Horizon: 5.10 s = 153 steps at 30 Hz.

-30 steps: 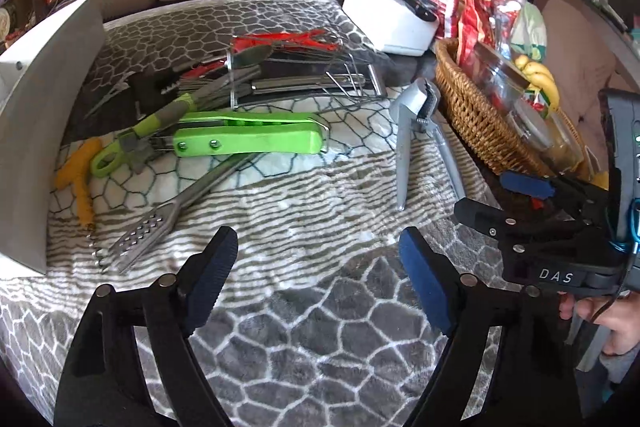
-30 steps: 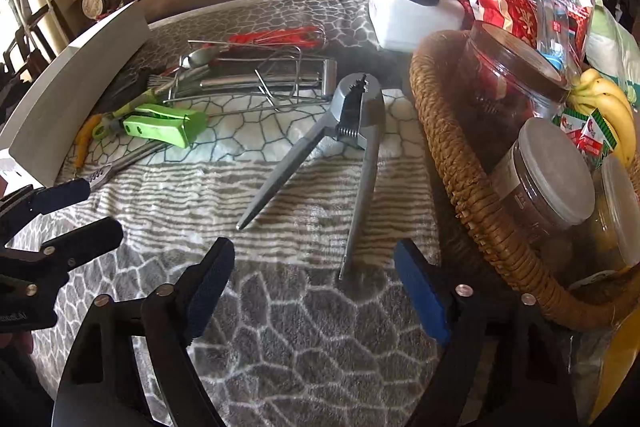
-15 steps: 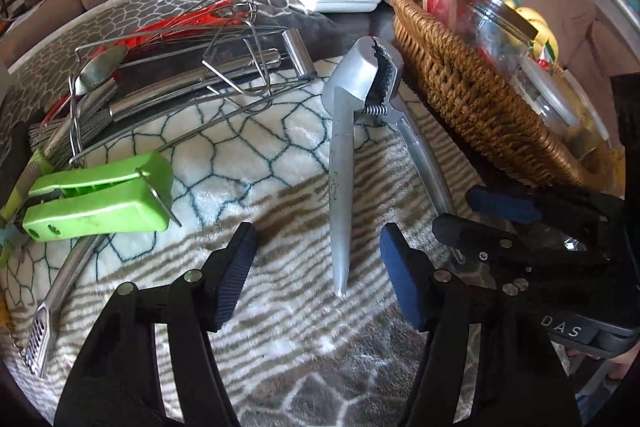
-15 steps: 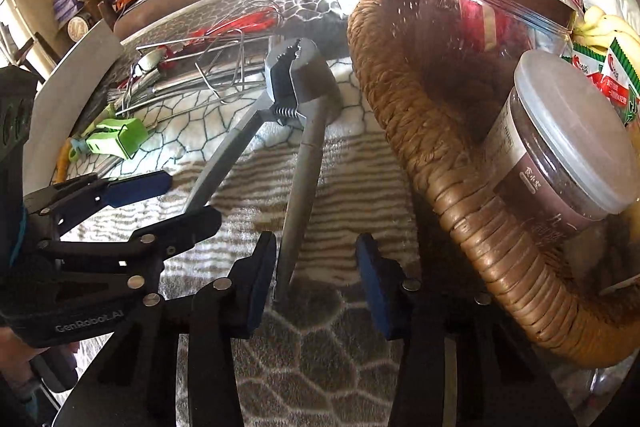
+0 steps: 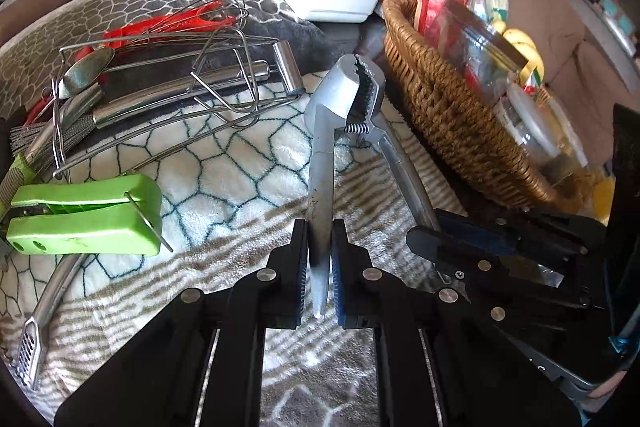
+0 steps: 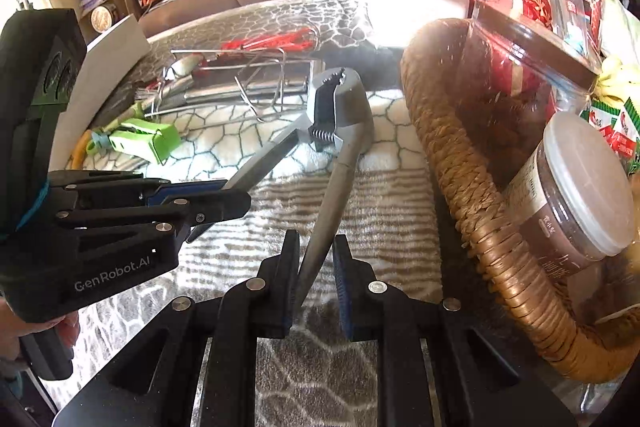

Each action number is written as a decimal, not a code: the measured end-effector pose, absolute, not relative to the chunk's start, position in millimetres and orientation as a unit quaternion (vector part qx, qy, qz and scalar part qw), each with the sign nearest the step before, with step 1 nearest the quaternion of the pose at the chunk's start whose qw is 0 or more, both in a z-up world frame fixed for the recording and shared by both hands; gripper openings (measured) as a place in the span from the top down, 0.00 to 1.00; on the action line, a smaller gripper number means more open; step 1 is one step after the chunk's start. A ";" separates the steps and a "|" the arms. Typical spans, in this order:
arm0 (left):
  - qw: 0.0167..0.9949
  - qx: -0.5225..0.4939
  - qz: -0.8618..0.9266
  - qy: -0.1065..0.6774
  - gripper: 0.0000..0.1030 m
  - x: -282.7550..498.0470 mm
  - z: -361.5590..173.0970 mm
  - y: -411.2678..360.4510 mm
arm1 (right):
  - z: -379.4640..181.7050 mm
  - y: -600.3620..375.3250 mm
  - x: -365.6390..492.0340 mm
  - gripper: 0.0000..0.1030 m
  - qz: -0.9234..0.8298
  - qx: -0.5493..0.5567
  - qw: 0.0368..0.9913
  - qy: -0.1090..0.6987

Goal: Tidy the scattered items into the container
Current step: 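Close the left gripper on one garlic press handle while the right gripper grasps the other handle, then lift the garlic press with both grippers and carry it over the white box, then lower the garlic press into the box and open both grippers, then withdraw both tools from the box back over the table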

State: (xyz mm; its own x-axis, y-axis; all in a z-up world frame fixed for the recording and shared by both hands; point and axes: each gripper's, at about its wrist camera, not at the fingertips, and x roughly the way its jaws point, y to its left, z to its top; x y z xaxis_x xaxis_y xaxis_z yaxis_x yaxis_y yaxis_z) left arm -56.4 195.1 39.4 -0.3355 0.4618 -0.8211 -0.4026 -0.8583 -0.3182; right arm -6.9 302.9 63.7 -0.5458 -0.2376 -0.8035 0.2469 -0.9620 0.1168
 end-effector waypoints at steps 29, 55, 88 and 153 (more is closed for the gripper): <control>0.218 -0.535 0.816 -0.012 0.69 49.9 58.1 60.3 | 81.2 217.5 8.9 0.53 -0.832 0.529 0.161 -0.035; 0.246 -0.480 0.841 -0.047 0.87 19.6 121.1 59.7 | 133.3 168.8 -2.0 0.85 -0.855 0.479 0.199 0.003; 0.040 -0.567 0.813 -0.130 0.88 -195.7 57.7 -357.9 | 63.7 -279.6 -228.2 0.85 -0.773 0.556 0.304 -0.021; 0.028 -0.414 0.908 -0.063 0.00 44.2 229.6 -95.1 | 221.0 80.8 11.3 0.00 -0.896 0.410 0.166 0.049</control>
State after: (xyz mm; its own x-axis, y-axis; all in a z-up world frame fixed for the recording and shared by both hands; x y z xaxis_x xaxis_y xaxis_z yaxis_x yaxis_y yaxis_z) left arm 44.2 -95.1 229.6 -0.6558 0.1025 -0.7480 0.0016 -0.9906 -0.1371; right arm 11.3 80.8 221.0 -0.6089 -0.2569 -0.7505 0.3369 -0.9403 0.0485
